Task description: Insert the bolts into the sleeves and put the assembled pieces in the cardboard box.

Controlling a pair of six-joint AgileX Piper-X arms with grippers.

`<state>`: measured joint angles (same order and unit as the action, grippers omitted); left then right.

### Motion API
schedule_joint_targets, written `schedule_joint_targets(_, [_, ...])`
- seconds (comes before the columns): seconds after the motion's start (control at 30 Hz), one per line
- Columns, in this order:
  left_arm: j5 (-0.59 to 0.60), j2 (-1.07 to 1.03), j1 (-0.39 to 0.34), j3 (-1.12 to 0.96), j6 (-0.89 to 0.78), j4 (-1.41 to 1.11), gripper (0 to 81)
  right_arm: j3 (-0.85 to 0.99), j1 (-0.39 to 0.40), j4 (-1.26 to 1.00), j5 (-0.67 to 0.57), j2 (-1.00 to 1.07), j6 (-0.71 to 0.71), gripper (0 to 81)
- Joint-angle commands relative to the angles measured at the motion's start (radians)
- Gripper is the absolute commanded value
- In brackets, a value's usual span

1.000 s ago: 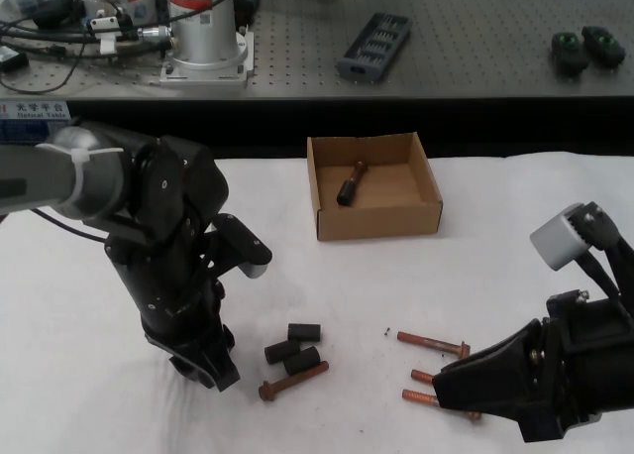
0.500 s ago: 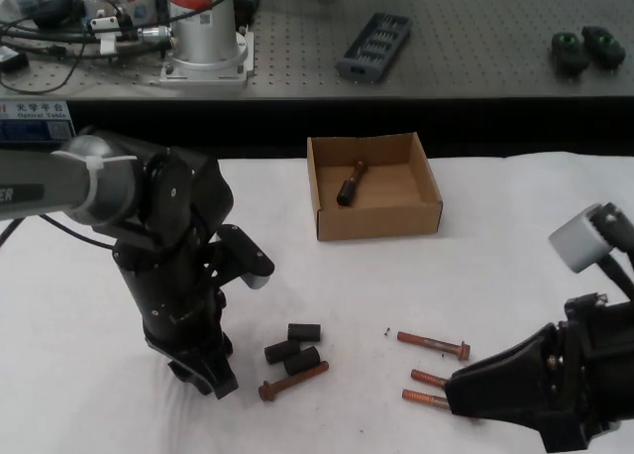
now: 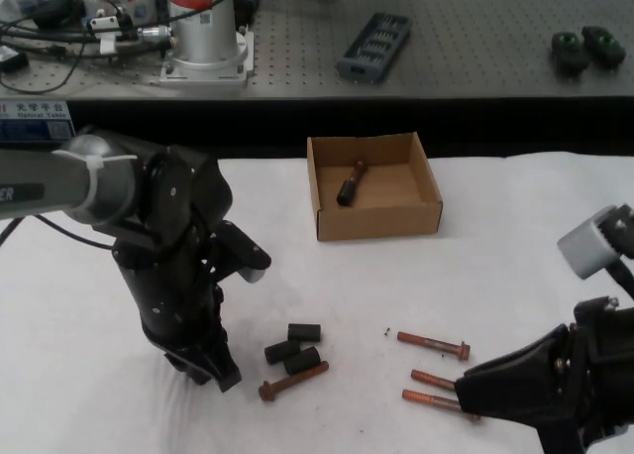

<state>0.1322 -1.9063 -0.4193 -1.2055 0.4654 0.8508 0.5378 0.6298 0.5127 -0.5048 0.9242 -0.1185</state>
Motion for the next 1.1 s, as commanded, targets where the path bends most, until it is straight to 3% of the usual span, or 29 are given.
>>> schedule_joint_targets(0.0, [0.158, -0.005, -0.008, 0.008, -0.094, -0.044, 11.0, -0.002, 0.001, -0.003, 0.01, -0.004, -0.001, 12.4])
schedule_joint_targets(0.1, [0.301, 0.038, -0.008, 0.008, -0.2, -0.135, 11.0, -0.015, 0.001, -0.01, 0.079, -0.004, -0.016, 12.4])
schedule_joint_targets(0.27, [0.505, 0.141, -0.008, 0.009, -0.368, -0.293, 11.0, -0.016, -0.001, -0.101, 0.16, 0.002, -0.171, 12.4])
schedule_joint_targets(0.43, [0.514, 0.261, -0.002, 0.009, -0.419, -0.368, 11.0, -0.016, -0.001, -0.325, 0.16, 0.063, -0.352, 12.4])
schedule_joint_targets(0.63, [0.511, 0.394, 0.027, 0.009, -0.413, -0.366, 11.0, -0.016, -0.001, -0.406, 0.055, 0.24, -0.374, 12.4])
schedule_joint_targets(0.8, [0.511, 0.496, 0.053, 0.044, -0.396, -0.408, 11.0, 0.013, -0.001, -0.375, -0.115, 0.393, -0.25, 12.4])
schedule_joint_targets(1.07, [0.51, 0.718, 0.127, 0.323, -0.596, -0.727, 11.0, 0.167, 0.001, -0.173, -0.098, 0.466, 0.073, 12.4])
